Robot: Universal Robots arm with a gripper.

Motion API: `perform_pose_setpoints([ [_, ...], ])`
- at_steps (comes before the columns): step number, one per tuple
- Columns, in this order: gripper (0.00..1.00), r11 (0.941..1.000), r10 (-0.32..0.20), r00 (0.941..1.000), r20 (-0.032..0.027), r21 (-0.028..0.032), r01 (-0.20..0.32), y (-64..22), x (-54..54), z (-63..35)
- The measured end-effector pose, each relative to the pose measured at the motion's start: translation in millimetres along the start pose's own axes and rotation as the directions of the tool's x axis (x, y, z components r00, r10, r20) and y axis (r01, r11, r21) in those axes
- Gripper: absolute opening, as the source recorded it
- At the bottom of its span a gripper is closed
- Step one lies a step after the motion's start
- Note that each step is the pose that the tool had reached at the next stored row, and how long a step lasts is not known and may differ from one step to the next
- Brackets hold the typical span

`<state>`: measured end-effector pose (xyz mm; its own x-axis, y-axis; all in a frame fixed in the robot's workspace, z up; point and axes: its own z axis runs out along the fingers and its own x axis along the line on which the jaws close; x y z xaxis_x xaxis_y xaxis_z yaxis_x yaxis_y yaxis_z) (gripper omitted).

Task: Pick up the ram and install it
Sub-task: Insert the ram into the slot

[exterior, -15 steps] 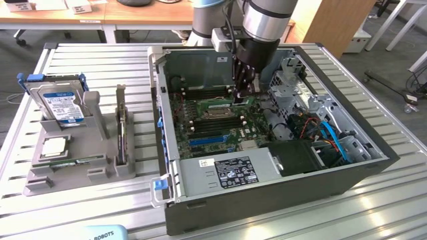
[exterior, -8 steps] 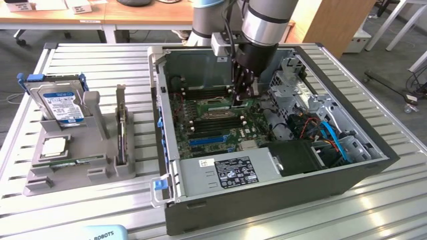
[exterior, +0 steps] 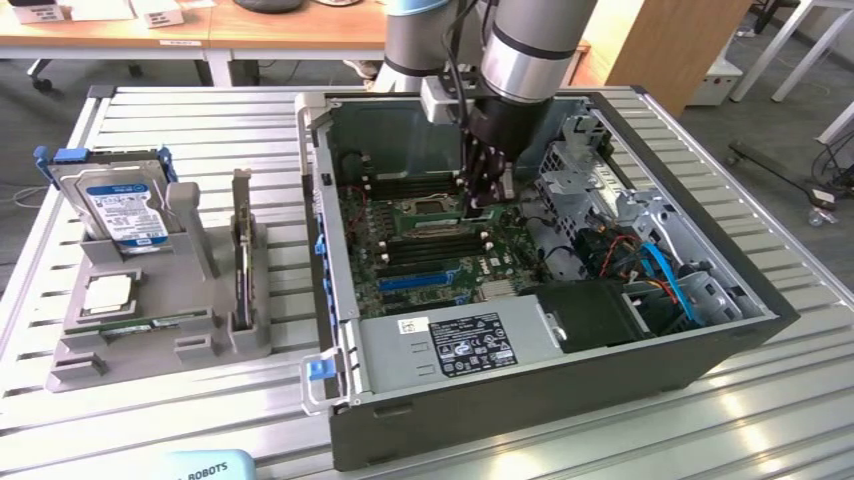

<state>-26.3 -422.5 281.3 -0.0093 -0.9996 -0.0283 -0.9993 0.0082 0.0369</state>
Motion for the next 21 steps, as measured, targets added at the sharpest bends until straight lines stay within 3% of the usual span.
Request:
perform_pose_setpoints([
  [21,0.12,1.0000,0.000,1.0000,-0.0001,0.0012,0.000,1.2,-5.4,6.5],
])
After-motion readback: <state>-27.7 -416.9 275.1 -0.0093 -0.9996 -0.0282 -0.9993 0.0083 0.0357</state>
